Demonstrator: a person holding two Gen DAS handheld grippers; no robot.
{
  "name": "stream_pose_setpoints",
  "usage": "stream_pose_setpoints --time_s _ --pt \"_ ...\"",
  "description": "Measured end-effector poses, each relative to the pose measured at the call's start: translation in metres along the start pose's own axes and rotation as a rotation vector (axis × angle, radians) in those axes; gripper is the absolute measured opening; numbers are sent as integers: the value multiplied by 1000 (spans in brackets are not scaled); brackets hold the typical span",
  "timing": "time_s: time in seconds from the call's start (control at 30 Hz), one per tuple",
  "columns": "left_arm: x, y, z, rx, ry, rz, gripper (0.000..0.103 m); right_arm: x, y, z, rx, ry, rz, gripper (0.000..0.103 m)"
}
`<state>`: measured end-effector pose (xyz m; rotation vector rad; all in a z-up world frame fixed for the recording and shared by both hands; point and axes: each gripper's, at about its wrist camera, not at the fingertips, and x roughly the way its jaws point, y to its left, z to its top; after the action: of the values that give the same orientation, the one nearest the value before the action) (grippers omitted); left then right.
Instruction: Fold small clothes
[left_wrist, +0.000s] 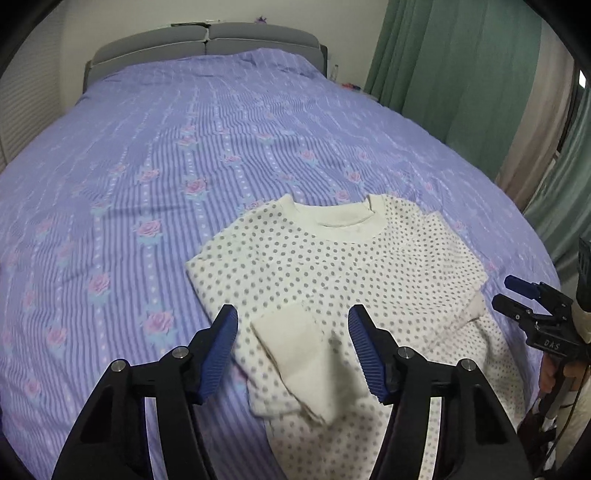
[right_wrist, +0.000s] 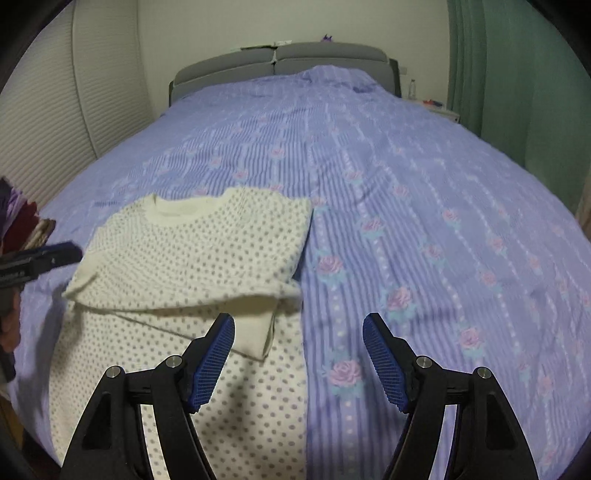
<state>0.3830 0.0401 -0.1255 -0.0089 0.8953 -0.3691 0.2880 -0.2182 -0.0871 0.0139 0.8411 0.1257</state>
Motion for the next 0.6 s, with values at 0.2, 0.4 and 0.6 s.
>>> stream_pose_setpoints --time_s 0.2,0.4,0.6 --pt "19 -3 0 102 42 7 62 12 -6 0 23 0 -6 72" --pt "33 2 -2 97 107 -37 62 25 -12 4 32 10 -8 70" --pt "28 8 0 48 106 -67 53 36 -5 8 4 -3 -20 68"
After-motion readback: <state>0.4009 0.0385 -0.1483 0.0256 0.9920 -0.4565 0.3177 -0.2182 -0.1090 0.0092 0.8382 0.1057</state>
